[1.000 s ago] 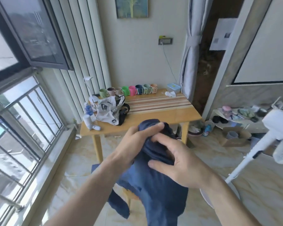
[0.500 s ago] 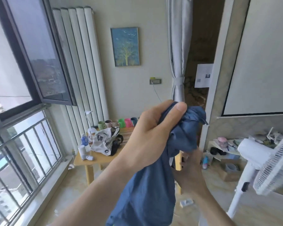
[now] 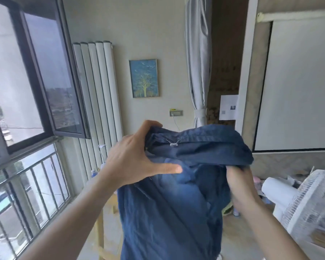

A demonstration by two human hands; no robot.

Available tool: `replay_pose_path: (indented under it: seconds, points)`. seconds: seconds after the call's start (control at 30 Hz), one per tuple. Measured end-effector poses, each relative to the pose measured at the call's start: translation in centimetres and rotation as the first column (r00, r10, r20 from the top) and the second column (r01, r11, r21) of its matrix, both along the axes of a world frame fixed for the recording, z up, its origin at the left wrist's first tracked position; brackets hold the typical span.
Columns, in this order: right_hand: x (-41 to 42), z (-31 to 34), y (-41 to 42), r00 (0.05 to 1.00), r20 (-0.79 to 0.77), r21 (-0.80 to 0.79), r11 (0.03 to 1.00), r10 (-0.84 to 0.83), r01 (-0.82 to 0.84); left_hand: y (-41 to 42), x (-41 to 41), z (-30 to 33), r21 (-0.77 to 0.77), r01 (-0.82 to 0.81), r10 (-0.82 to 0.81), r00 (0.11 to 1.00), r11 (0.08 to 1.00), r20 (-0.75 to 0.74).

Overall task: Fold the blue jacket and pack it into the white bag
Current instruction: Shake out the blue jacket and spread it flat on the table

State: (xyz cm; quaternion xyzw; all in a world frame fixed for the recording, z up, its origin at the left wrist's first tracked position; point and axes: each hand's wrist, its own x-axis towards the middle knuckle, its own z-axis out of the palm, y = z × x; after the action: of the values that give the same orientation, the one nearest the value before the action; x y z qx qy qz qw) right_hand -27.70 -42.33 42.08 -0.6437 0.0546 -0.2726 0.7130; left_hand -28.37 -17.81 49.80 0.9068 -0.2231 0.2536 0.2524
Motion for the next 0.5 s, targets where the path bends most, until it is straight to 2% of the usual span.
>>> replay_pose_path:
  seconds: [0.07,0.17,0.27,0.33,0.43,0.5]
  points:
    - [-0.1,1.7,0.0,1.000,0.020,-0.025,1.000,-0.008,0.009,1.0,1.1,-0.9,0.171,-0.131,0.132,0.991,0.977,0.003]
    - [-0.1,4.1,1.8,0.997,0.067,-0.175,0.984,0.032,-0.019,0.1,1.4,-2.4,0.162,-0.079,0.093,0.993,0.984,-0.079]
    - [0.4,5.3,4.4,0.990,0.134,-0.492,0.870,0.052,0.021,-1.6,2.2,-3.5,-0.080,0.062,-0.079,0.971,0.995,-0.225]
    - [1.0,5.2,5.6,0.987,0.151,-0.637,0.768,0.045,0.062,-2.1,2.7,-4.1,-0.282,0.101,-0.179,0.948,0.954,-0.263]
    - [1.5,4.2,5.9,0.977,0.209,-0.703,0.700,0.032,0.127,-1.6,2.7,-4.3,-0.424,0.110,-0.222,0.949,0.899,-0.224]
    - [1.4,3.3,5.1,0.963,0.252,-0.768,0.585,-0.098,0.261,-0.5,3.0,-3.9,-0.500,0.100,-0.214,0.961,0.860,-0.175]
